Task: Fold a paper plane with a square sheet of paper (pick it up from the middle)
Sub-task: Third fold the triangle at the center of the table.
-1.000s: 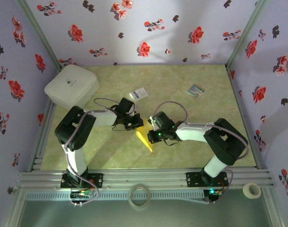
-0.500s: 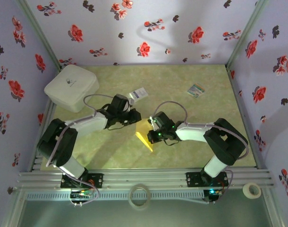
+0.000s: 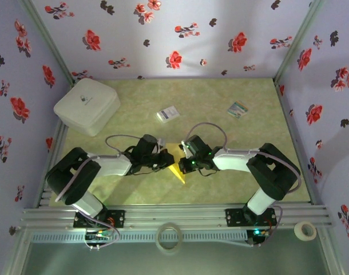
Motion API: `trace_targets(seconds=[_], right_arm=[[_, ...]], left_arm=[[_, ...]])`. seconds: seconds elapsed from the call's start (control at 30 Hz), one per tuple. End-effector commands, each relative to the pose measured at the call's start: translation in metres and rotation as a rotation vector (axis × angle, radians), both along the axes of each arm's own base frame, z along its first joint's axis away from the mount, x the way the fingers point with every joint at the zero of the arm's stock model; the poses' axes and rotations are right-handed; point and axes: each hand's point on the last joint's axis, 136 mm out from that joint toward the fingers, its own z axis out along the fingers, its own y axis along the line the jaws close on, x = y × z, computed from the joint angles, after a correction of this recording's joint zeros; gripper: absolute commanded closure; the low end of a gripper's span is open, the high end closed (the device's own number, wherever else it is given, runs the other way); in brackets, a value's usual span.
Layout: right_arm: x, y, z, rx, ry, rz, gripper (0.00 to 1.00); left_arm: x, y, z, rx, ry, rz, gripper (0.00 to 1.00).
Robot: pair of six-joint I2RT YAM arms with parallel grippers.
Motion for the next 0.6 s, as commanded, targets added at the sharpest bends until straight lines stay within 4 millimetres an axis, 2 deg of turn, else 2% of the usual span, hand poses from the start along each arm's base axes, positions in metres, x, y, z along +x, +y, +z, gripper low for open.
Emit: trace_targets(seconds=[0.0, 0.2, 0.57], right_arm=[[0.002, -0.010, -0.012, -0.056, -0.002, -0.009, 0.99], [0.002, -0.010, -0.012, -0.058, 0.000, -0.011, 1.00], [0.002, -0.010, -0.012, -0.057, 0.000, -0.009, 1.00]], left_arm=[[0.000, -0.007, -0.002, -0.033, 0.014, 0.005, 1.00], [-0.003, -0.006, -0.010, -0.007, 0.026, -0.006, 1.00], [-0.011, 0.005, -0.039, 0.065, 0.076, 0.000, 1.00]])
